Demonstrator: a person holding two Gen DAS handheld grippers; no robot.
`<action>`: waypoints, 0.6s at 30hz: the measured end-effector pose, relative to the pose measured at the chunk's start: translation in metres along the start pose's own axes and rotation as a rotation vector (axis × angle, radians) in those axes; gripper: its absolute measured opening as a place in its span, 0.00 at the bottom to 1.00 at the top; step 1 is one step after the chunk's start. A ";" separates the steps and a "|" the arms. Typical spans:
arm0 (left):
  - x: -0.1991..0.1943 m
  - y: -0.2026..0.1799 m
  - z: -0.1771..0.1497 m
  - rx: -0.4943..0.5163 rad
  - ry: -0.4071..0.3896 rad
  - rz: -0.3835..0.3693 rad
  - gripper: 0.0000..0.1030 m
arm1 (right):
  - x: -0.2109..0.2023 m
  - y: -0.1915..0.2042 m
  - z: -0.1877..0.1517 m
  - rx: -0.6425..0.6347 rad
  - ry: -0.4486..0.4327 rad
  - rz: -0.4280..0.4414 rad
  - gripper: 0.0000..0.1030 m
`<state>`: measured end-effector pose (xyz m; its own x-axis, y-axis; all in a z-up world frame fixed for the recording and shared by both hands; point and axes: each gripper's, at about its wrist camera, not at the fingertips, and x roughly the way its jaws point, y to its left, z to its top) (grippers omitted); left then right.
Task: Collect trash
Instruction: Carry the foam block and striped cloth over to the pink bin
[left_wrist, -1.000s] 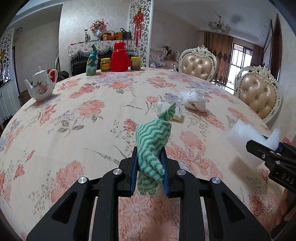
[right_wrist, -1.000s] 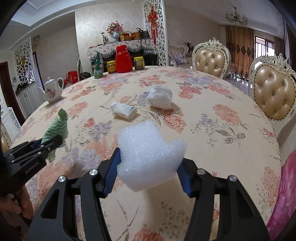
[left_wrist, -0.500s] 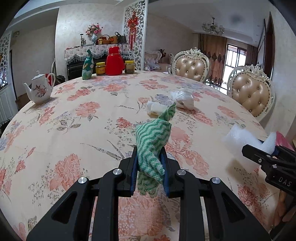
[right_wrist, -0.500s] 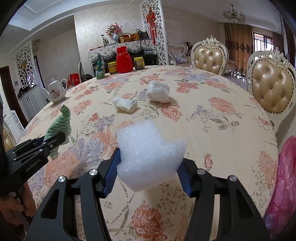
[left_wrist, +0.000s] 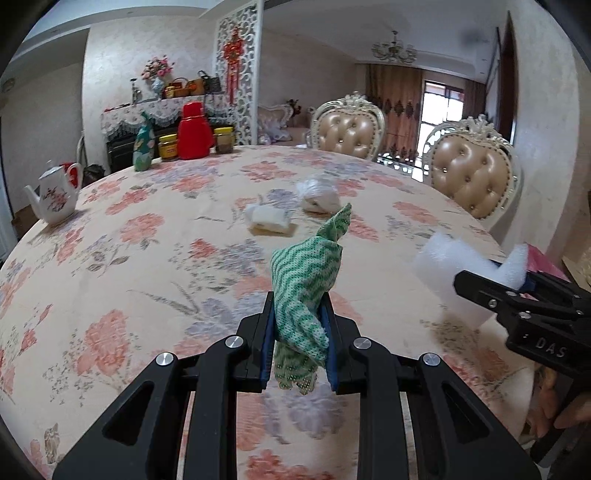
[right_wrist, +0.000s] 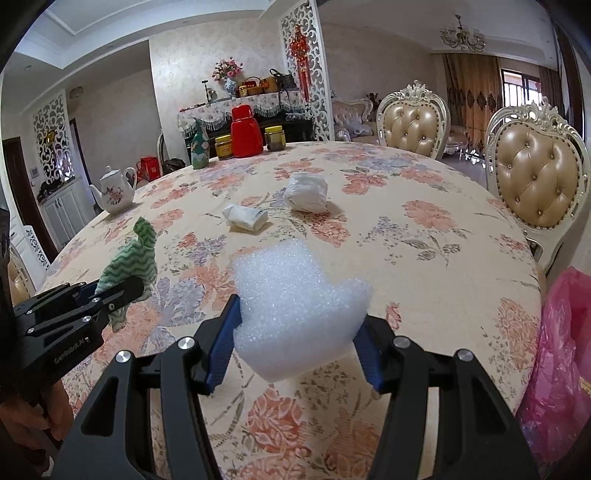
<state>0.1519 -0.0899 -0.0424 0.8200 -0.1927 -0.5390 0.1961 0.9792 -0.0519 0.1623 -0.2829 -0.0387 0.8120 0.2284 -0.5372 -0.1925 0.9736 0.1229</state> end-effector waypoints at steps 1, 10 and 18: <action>0.000 -0.005 0.000 0.008 -0.001 -0.007 0.22 | -0.002 -0.002 -0.001 0.003 -0.003 -0.003 0.54; 0.009 -0.034 0.004 0.061 0.011 -0.062 0.22 | -0.011 -0.026 -0.007 0.026 -0.022 -0.041 0.54; 0.017 -0.063 0.007 0.113 0.026 -0.122 0.22 | -0.021 -0.053 -0.011 0.069 -0.036 -0.082 0.54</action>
<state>0.1573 -0.1556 -0.0429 0.7722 -0.3069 -0.5564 0.3539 0.9350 -0.0245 0.1490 -0.3398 -0.0431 0.8432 0.1465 -0.5173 -0.0869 0.9866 0.1378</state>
